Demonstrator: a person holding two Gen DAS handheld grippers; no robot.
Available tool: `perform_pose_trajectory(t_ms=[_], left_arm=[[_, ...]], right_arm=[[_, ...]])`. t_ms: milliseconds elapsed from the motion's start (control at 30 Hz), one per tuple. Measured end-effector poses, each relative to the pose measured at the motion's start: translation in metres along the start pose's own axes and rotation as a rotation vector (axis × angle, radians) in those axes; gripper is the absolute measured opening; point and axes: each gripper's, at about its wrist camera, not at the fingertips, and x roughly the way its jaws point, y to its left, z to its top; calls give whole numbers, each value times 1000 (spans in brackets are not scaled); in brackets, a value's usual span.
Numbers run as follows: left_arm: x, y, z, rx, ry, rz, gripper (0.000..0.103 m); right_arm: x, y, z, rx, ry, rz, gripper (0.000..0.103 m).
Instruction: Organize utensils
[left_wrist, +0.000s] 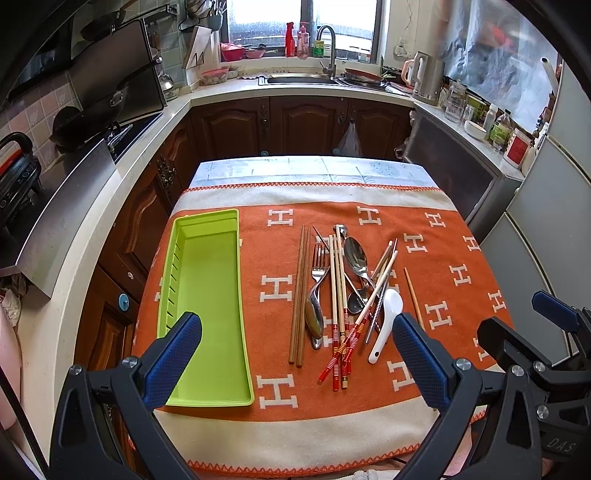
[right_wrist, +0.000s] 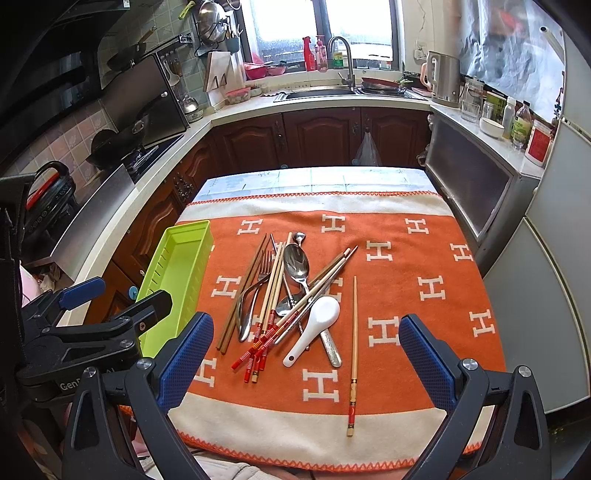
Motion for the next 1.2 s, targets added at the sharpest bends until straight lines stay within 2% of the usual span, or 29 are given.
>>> perform_pose_trajectory(t_ms=[833, 967, 1100, 1200], left_arm=[[2, -2, 1, 9, -2, 8, 102], [8, -3, 3, 17, -1, -12, 102], [14, 2, 8, -6, -4, -77, 102], [26, 8, 13, -16, 22, -75, 102]], right_arm=[[4, 7, -1, 6, 10, 14, 101], [7, 7, -2, 10, 22, 18, 98], [14, -1, 1, 27, 44, 22, 92], [22, -11, 3, 58, 67, 41, 87]])
